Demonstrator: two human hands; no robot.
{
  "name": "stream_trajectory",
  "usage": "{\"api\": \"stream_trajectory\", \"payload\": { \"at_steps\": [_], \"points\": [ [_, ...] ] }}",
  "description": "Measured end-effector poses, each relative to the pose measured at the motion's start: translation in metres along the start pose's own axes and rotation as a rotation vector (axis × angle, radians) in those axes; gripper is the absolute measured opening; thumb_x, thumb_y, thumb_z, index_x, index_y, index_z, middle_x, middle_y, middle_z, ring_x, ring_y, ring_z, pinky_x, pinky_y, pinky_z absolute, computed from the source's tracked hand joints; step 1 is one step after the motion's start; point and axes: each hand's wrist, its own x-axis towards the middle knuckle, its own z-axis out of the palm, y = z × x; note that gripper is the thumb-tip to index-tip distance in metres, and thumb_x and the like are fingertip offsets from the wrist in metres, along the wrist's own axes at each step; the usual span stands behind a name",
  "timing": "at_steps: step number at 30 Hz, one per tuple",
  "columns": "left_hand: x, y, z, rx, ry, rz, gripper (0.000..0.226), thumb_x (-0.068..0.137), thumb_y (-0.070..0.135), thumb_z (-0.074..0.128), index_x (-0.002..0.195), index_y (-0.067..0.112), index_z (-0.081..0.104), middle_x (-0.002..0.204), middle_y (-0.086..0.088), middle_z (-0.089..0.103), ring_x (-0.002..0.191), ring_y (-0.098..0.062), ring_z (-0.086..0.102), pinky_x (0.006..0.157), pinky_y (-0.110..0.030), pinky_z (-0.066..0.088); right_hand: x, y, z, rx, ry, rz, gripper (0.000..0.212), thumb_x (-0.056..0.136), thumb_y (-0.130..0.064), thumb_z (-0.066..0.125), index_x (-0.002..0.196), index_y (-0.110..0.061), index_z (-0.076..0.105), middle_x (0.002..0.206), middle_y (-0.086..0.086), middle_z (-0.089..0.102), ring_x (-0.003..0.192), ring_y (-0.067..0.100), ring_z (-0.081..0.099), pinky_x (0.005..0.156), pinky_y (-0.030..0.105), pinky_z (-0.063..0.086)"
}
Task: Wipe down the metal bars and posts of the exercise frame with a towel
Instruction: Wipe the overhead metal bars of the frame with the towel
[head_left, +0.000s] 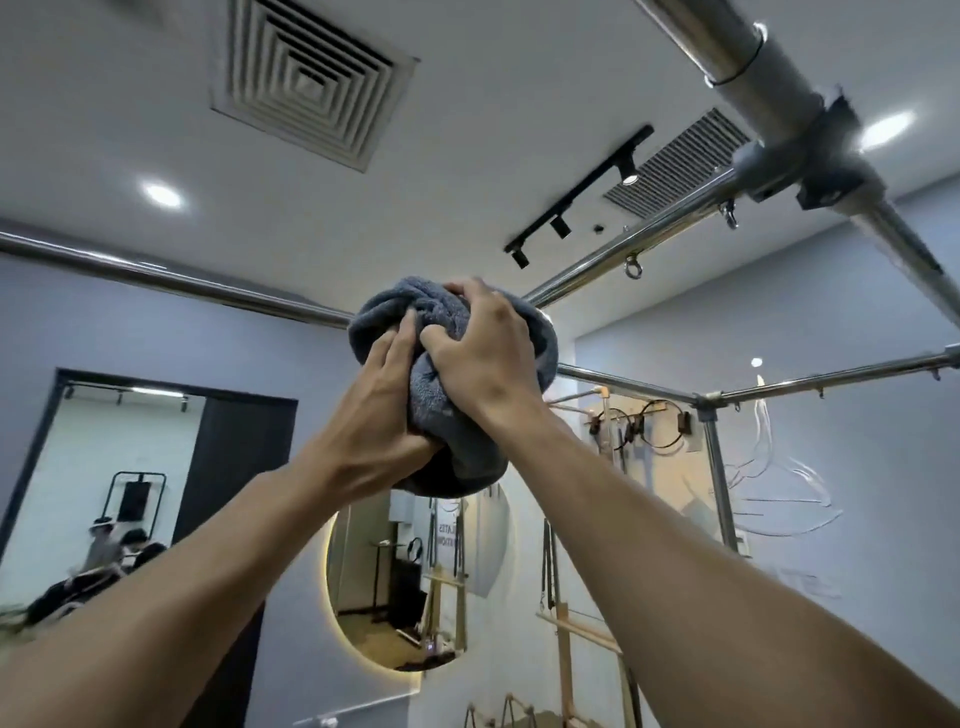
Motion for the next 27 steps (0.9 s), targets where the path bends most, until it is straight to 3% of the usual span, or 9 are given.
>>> {"api": "stream_trajectory", "payload": {
  "at_steps": [2,5,9,13,16,21,27],
  "points": [
    [-0.018,0.0,-0.021,0.029,-0.062,0.001,0.109,0.07,0.053,0.053,0.156,0.016,-0.003,0.161,-0.002,0.014,0.144,-0.013,0.023,0.114,-0.022,0.024,-0.008,-0.013,0.01,0.076,-0.012,0.02,0.04,0.083,-0.032,0.061,0.121,-0.024,0.058,0.116,0.005,0.063,0.109,0.026,0.056,0.094,0.042,0.048],
    [-0.038,0.008,-0.056,0.151,-0.089,-0.012,0.101,0.075,0.054,0.046,0.156,0.023,-0.005,0.162,0.006,0.009,0.145,-0.012,0.022,0.117,-0.034,0.029,-0.011,-0.035,0.017,0.194,-0.03,-0.005,0.036,0.084,-0.032,0.062,0.118,-0.024,0.059,0.114,0.004,0.063,0.108,0.024,0.057,0.093,0.039,0.049],
    [-0.054,0.03,-0.095,0.302,-0.062,-0.068,0.097,0.075,0.048,0.044,0.157,0.022,-0.001,0.161,0.006,0.012,0.145,-0.01,0.022,0.117,-0.026,0.026,-0.016,-0.066,0.021,0.383,-0.032,-0.035,0.034,0.083,-0.029,0.064,0.116,-0.021,0.061,0.112,0.004,0.065,0.105,0.021,0.058,0.092,0.035,0.048],
    [-0.075,0.054,-0.124,0.381,-0.059,-0.168,0.093,0.076,0.045,0.042,0.157,0.021,0.003,0.16,0.002,0.016,0.146,-0.011,0.021,0.12,-0.037,0.025,-0.028,-0.094,0.027,0.54,-0.073,-0.038,0.034,0.084,-0.028,0.064,0.116,-0.019,0.061,0.112,0.004,0.065,0.104,0.019,0.058,0.089,0.027,0.044],
    [-0.09,0.073,-0.155,0.498,-0.08,-0.226,0.09,0.076,0.045,0.037,0.157,0.019,0.006,0.161,0.0,0.016,0.146,-0.011,0.019,0.12,-0.036,0.023,-0.04,-0.122,0.033,0.674,-0.084,-0.013,0.032,0.084,-0.027,0.065,0.115,-0.018,0.062,0.112,0.004,0.065,0.105,0.019,0.058,0.09,0.025,0.043],
    [-0.111,0.105,-0.213,0.702,-0.053,-0.305,0.085,0.078,0.048,0.029,0.156,0.019,0.014,0.162,0.001,0.018,0.145,-0.013,0.024,0.119,-0.03,0.024,-0.056,-0.182,0.037,0.872,-0.132,0.01,0.033,0.086,-0.029,0.064,0.117,-0.019,0.06,0.113,0.003,0.064,0.107,0.019,0.058,0.095,0.03,0.044],
    [-0.146,0.135,-0.281,0.877,0.014,-0.329,0.073,0.087,0.051,0.03,0.155,0.024,0.023,0.161,0.001,0.024,0.145,-0.012,0.026,0.116,-0.04,0.031,-0.08,-0.258,0.04,1.033,-0.181,0.02,0.033,0.088,-0.028,0.063,0.119,-0.02,0.058,0.113,0.002,0.063,0.105,0.018,0.057,0.093,0.033,0.046]
  ]
}}
